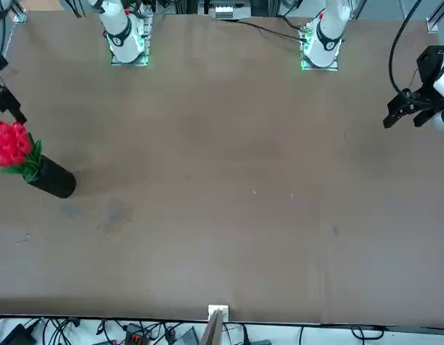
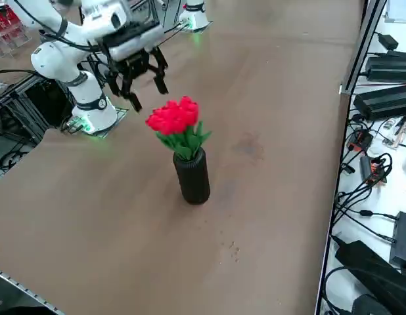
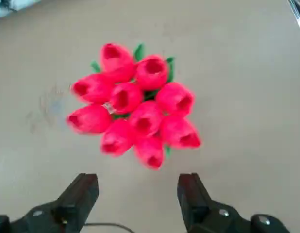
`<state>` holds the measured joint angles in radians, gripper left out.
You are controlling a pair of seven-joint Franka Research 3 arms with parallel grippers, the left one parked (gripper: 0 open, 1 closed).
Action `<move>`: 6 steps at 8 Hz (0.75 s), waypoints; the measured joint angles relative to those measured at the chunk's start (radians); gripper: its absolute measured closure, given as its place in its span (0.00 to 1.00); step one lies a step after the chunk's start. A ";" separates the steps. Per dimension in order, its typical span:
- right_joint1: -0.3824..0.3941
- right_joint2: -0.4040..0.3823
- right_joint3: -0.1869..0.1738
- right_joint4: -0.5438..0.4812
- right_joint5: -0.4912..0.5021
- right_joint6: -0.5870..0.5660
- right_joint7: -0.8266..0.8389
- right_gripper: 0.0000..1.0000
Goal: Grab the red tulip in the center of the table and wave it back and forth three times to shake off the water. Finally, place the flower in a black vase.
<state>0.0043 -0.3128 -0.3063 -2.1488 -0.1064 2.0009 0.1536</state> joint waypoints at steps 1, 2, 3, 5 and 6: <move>0.036 0.032 0.007 0.119 0.000 -0.171 -0.002 0.00; 0.077 0.090 0.011 0.241 0.005 -0.314 -0.018 0.00; 0.112 0.169 0.015 0.361 0.030 -0.416 -0.047 0.00; 0.142 0.340 0.019 0.588 0.075 -0.522 -0.118 0.00; 0.164 0.411 0.019 0.683 0.084 -0.537 -0.163 0.00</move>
<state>0.1682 0.0984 -0.2871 -1.4658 -0.0225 1.4636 -0.0098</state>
